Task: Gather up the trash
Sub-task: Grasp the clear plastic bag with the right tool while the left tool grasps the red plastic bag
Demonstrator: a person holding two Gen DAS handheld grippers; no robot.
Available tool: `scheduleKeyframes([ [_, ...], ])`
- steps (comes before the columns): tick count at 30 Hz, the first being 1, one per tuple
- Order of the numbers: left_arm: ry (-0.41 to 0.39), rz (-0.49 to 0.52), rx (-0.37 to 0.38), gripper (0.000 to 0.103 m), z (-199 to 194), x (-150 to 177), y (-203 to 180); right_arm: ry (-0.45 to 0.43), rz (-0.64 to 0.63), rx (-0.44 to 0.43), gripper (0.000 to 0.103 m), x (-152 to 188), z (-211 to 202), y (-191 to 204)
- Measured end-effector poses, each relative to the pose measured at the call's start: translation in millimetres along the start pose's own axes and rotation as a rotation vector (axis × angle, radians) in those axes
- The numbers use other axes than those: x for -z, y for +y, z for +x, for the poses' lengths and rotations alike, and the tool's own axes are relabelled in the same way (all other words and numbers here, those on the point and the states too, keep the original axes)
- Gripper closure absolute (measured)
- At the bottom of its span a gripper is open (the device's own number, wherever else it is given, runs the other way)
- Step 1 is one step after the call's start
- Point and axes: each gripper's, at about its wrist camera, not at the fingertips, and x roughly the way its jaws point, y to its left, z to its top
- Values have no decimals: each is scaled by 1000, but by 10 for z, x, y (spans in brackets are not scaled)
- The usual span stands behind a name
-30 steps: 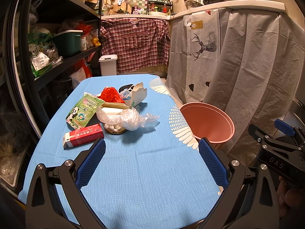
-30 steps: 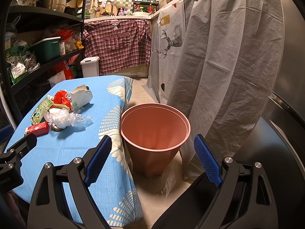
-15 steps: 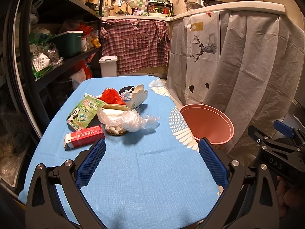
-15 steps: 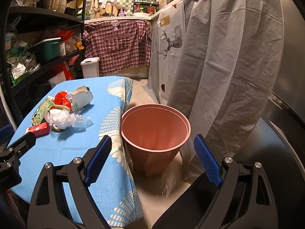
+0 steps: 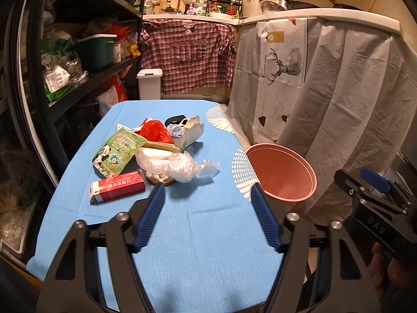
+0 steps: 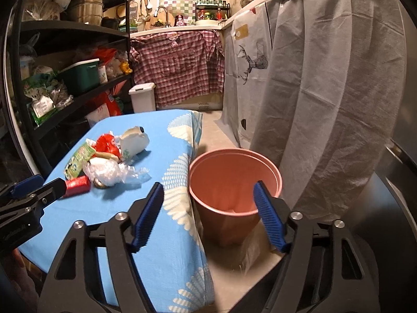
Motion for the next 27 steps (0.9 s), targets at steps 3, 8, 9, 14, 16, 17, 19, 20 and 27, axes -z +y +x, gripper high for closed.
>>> scheduleKeyframes([
  [3, 0, -10, -18, 54, 4, -118, 79, -22, 7, -29, 52, -93, 38, 79],
  [8, -4, 13, -32, 64, 96, -372, 226, -45, 24, -106, 71, -272, 202, 223],
  [9, -7, 23, -31, 64, 117, -424, 263, -45, 24, -106, 73, -272, 202, 223],
  [14, -27, 91, -12, 69, 296, -730, 522, -41, 21, -150, 81, -470, 418, 363],
  [16, -28, 117, -8, 71, 381, -826, 633, -22, 25, -177, 85, -553, 533, 427],
  [17, -24, 128, -5, 73, 433, -869, 690, -14, 27, -203, 86, -644, 641, 496],
  [19, -14, 141, -5, 73, 548, -947, 844, -8, 25, -214, 86, -664, 685, 513],
  [20, -8, 139, -6, 75, 600, -975, 919, 1, 16, -243, 86, -731, 768, 593],
  [27, 28, 25, -37, 80, 931, -989, 1550, 40, -54, -367, 85, -913, 1247, 1051],
])
